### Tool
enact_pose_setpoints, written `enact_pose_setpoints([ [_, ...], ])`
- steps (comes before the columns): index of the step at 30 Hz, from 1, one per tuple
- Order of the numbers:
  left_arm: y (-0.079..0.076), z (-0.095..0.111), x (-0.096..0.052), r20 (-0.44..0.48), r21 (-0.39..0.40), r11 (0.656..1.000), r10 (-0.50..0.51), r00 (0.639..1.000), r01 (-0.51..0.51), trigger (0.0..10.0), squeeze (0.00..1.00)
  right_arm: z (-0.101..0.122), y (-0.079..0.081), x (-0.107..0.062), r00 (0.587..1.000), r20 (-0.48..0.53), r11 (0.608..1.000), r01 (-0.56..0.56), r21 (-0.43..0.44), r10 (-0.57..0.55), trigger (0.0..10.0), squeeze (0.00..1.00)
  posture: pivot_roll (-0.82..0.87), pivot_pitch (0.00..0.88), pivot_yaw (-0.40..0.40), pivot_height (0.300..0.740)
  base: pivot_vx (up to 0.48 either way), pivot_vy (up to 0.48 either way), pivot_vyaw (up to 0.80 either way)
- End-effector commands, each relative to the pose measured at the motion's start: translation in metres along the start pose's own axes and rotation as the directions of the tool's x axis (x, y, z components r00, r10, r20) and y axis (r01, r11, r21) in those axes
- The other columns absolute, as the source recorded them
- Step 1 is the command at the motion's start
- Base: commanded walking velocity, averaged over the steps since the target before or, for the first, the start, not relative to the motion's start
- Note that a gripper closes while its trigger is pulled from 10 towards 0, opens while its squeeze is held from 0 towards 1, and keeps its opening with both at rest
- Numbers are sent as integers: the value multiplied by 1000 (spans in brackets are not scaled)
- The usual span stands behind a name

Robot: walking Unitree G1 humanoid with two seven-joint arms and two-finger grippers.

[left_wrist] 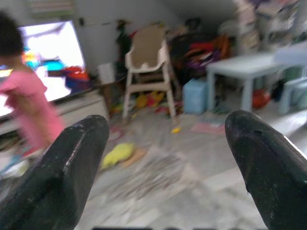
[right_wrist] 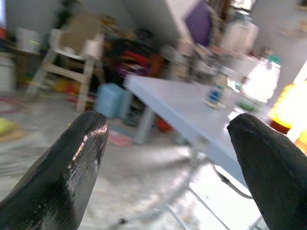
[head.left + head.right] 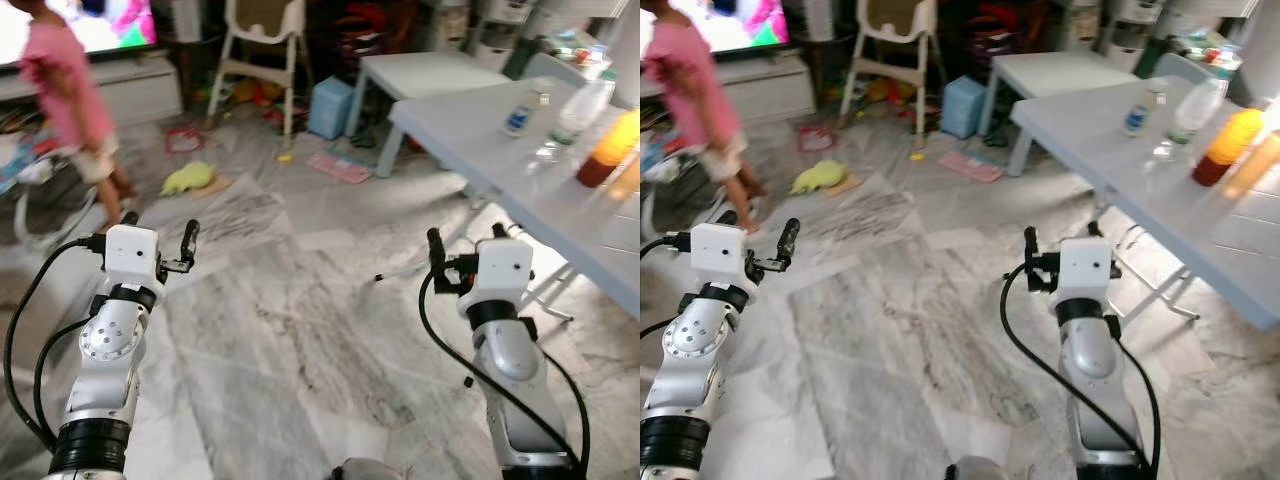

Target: Restocking fridge

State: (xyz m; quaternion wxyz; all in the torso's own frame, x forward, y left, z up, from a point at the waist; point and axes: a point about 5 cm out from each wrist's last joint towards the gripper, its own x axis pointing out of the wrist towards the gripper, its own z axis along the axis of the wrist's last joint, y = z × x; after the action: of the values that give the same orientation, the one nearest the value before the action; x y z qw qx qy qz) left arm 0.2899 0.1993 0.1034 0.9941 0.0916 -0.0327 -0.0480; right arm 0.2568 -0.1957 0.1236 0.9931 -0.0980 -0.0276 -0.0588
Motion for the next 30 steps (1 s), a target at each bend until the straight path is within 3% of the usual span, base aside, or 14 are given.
enact_pose_setpoints([
  [1, 9, -1, -2, -10, 20, 1000, 12, 1000, -12, 10000, 0, 1, 4, 1, 1000, -6, 997, -7, 70, 8, 10000, 0, -39, 3, -66, 740, 480, 0, 0],
  [4, 9, -2, -2, -13, 18, 1000, 5, 1000, -5, 10000, 0, -1, 8, 0, 999, -21, 997, -25, 74, 26, 10000, 0, -38, 5, -67, 740, 480, 0, 0],
  [16, 0, -1, 1, -13, 15, 999, -28, 1000, 28, 10000, 0, 7, 28, 13, 998, 4, 991, -62, 122, 62, 10000, 0, -35, 14, -71, 740, 480, 0, -800],
  [30, -5, -1, 4, -11, 17, 999, -47, 999, 48, 10000, 0, 7, 29, 17, 999, 16, 992, -52, 115, 51, 10000, 0, -34, 5, -74, 740, 480, 0, -800],
])
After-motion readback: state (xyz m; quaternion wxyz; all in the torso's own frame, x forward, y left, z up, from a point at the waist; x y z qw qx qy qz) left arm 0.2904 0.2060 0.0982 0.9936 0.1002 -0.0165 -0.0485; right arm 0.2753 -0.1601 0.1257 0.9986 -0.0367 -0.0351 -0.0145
